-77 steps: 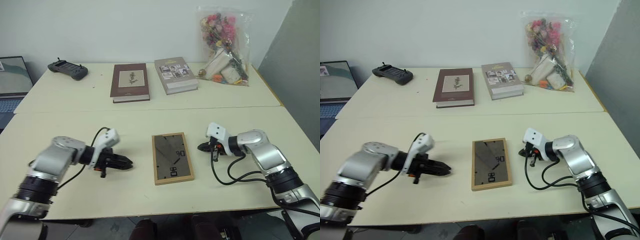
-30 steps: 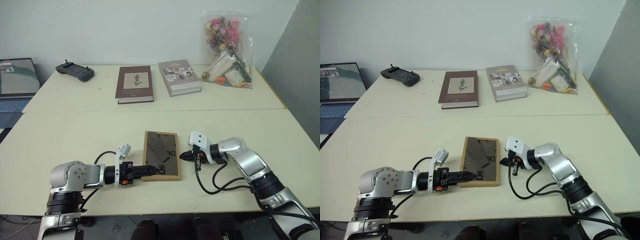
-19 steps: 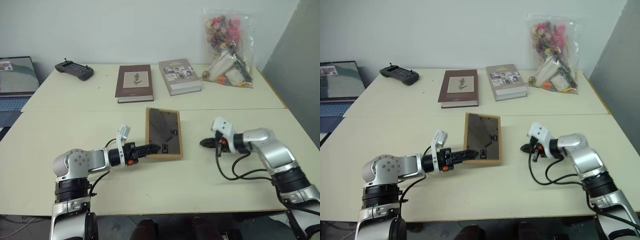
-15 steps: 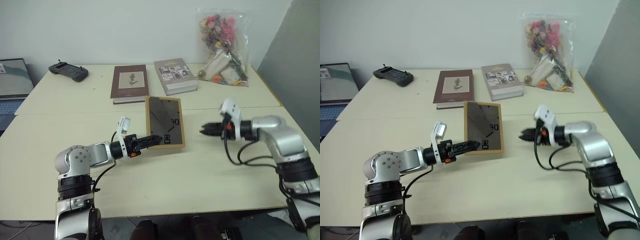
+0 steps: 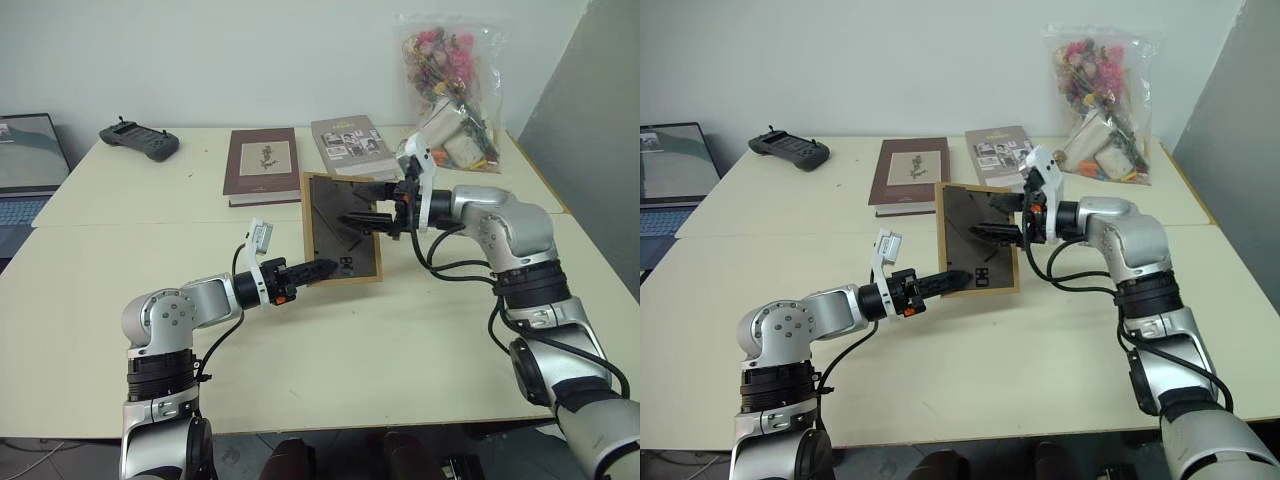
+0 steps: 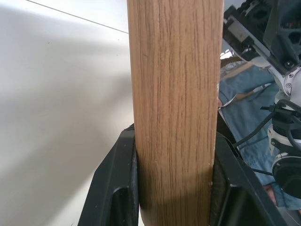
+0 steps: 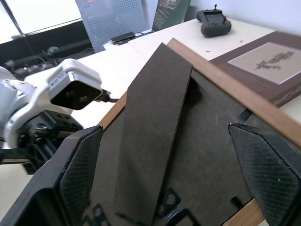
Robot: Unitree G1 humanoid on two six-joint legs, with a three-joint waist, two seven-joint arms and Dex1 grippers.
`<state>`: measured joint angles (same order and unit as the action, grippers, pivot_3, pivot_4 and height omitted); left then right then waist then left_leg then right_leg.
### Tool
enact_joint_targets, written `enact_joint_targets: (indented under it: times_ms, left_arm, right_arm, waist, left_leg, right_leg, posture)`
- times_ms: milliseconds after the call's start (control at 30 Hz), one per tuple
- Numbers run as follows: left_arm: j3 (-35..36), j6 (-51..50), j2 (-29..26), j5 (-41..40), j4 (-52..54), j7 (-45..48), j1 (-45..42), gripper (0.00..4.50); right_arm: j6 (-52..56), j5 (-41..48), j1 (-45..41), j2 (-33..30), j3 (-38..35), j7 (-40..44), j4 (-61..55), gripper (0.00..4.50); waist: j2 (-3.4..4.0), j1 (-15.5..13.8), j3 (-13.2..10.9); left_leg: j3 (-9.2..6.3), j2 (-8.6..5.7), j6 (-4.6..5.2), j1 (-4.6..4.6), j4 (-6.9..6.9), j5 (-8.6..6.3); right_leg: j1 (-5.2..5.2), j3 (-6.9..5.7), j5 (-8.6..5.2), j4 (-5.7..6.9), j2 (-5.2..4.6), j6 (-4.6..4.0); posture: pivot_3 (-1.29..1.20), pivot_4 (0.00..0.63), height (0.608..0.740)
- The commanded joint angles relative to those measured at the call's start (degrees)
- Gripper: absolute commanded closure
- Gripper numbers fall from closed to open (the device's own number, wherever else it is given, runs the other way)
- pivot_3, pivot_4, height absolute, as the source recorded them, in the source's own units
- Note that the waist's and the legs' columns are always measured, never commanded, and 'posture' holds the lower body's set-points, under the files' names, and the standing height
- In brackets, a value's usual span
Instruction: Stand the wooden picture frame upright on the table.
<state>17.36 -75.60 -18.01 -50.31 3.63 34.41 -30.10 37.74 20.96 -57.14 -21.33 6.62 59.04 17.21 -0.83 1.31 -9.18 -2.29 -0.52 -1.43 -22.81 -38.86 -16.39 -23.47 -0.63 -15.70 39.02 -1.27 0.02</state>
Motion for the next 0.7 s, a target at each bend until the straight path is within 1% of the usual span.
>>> enact_joint_targets:
  times_ms: [33,100,167,267,367,500,567,633,667,700]
  left_arm:
    - [1.2,1.0,0.1,-4.7,4.6,1.2,-0.9,3.22]
    - [1.9,0.5,-0.5,-5.3,4.5,0.8,-0.5,3.22]
    - [1.7,0.5,-1.3,-5.8,5.0,0.6,0.0,3.22]
    - [1.9,1.0,-1.2,-6.1,4.9,-1.1,0.2,3.22]
    - [2.9,0.2,-1.3,-7.9,5.2,-2.0,0.3,3.22]
    - [4.1,-2.9,-1.5,-11.8,5.4,-3.9,1.1,3.22]
    - [6.3,-7.1,-1.4,-15.7,4.5,-6.2,1.4,3.22]
    - [9.9,-12.7,-0.9,-21.3,0.7,-10.0,0.3,3.22]
    - [11.4,-14.6,-0.9,-24.0,-1.4,-11.8,-0.4,3.22]
    - [11.9,-15.9,-1.6,-27.8,-4.2,-14.1,-1.0,3.22]
  right_arm:
    - [3.2,4.5,0.2,-0.3,1.0,5.7,-6.4,0.04]
    - [8.1,8.9,1.2,-1.8,0.4,8.8,-11.4,0.04]
    - [11.0,11.2,2.0,-3.3,-0.3,9.7,-14.4,0.04]
    - [14.1,13.5,2.5,-5.1,-2.2,9.4,-14.9,0.04]
    - [13.5,12.4,3.3,-7.2,-2.9,8.2,-14.4,0.04]
    - [5.4,6.2,5.3,-11.3,-1.6,6.7,-13.0,0.04]
    - [0.5,3.4,7.1,-14.1,-1.5,7.1,-12.7,0.04]
    - [-5.4,0.8,9.0,-16.0,-3.2,5.9,-11.3,0.04]
    - [-8.9,-0.4,9.9,-16.5,-3.9,5.4,-10.5,0.04]
    - [-17.4,-3.6,11.2,-17.1,-3.9,4.5,-8.9,0.04]
  waist:
    - [0.0,0.1,0.0]
    - [0.0,0.1,0.0]
    - [0.0,0.0,0.0]
    - [0.0,0.1,0.0]
    - [0.0,0.1,0.0]
    - [0.0,0.0,0.0]
    - [-0.01,0.1,0.0]
    - [-0.02,0.1,0.0]
    - [-0.02,0.1,0.0]
    - [-0.04,0.1,0.0]
  left_leg:
    - [0.0,0.0,0.0,0.0,0.0,0.0]
    - [-0.02,0.01,0.0,-0.03,0.0,0.0]
    - [-0.04,0.02,0.0,-0.04,0.0,0.0]
    - [-0.04,0.01,0.04,-0.01,0.0,-0.02]
    - [-0.06,0.01,0.2,0.0,0.0,-0.11]
    - [-0.04,0.0,0.2,-0.03,0.0,-0.11]
    - [-0.01,0.0,0.2,-0.04,-0.01,-0.12]
    - [-0.01,0.01,0.2,-0.03,-0.01,-0.12]
    - [-0.02,0.01,0.21,-0.03,0.0,-0.12]
    - [-0.02,0.01,0.22,-0.01,-0.01,-0.12]
  right_leg:
    - [0.0,0.0,0.0,0.0,0.0,0.0]
    - [-0.03,-0.01,0.0,0.0,0.0,0.0]
    - [-0.03,-0.02,0.0,-0.01,0.0,0.0]
    - [-0.02,-0.01,0.0,0.0,0.0,0.0]
    - [-0.02,-0.03,0.0,0.02,0.0,0.0]
    - [-0.02,-0.02,0.0,-0.01,0.0,0.0]
    - [-0.02,0.0,0.0,-0.01,0.0,0.0]
    - [-0.02,-0.01,0.0,-0.01,0.0,0.01]
    - [-0.02,-0.01,0.0,-0.01,0.0,0.01]
    - [0.0,-0.02,-0.01,-0.01,0.0,0.01]
  posture:
    - [0.0,0.15,0.74]
    - [0.0,0.15,0.74]
    - [0.0,0.15,0.74]
    - [0.0,0.15,0.74]
    - [0.0,0.15,0.74]
    - [0.0,0.15,0.74]
    - [0.0,0.15,0.74]
    - [0.0,0.15,0.74]
    - [0.0,0.15,0.74]
    - [0.0,0.15,0.74]
